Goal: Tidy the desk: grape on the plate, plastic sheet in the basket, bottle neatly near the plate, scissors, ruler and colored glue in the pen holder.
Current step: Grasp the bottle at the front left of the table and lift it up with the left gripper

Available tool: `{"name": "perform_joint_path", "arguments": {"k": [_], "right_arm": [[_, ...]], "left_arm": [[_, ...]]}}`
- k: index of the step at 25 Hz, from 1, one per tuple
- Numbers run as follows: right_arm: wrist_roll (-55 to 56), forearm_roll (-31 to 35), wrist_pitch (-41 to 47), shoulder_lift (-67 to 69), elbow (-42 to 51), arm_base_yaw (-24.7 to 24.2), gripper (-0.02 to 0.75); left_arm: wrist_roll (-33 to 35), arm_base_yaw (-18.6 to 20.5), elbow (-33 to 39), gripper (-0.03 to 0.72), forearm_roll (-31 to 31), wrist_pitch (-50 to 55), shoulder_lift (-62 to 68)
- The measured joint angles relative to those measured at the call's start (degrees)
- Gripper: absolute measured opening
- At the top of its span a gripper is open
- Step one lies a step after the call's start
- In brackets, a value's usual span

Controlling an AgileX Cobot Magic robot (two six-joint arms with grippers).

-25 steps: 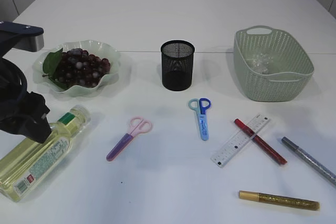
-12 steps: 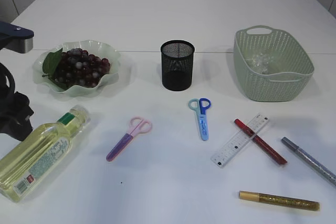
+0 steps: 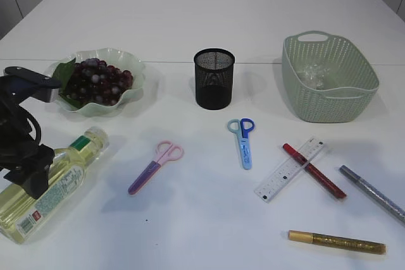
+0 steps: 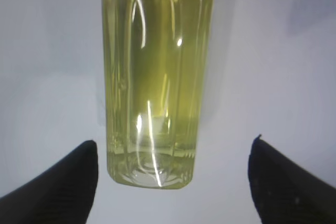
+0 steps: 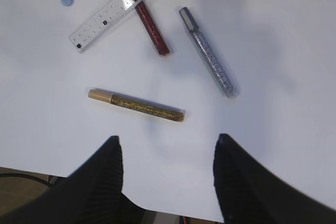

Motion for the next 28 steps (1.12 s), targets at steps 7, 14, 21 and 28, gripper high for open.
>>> {"name": "perform_joint_path", "arguments": {"k": [7,14,21,28], "right_arm": [[-0.51,0.0,-0.37,0.0,0.0,1.51,0.44],[-1.04,0.0,-0.43,0.0,0.0,1.51,0.44],[-1.17,0.0,-0.5,0.0,0.0,1.64,0.439],[-1.17,0.0,-0.87,0.0,0.0,1.64,0.44]], "left_arm": [[2.47,0.0,-7.3,0.643,0.13,4.02,5.82],[3.3,0.0,-10.0,0.624,0.13,6.27,10.36],[3.39,0.0,-10.12,0.616,0.13,5.33,12.46],[3.39,0.0,-10.12,0.616,0.13,4.12,14.37]]}}
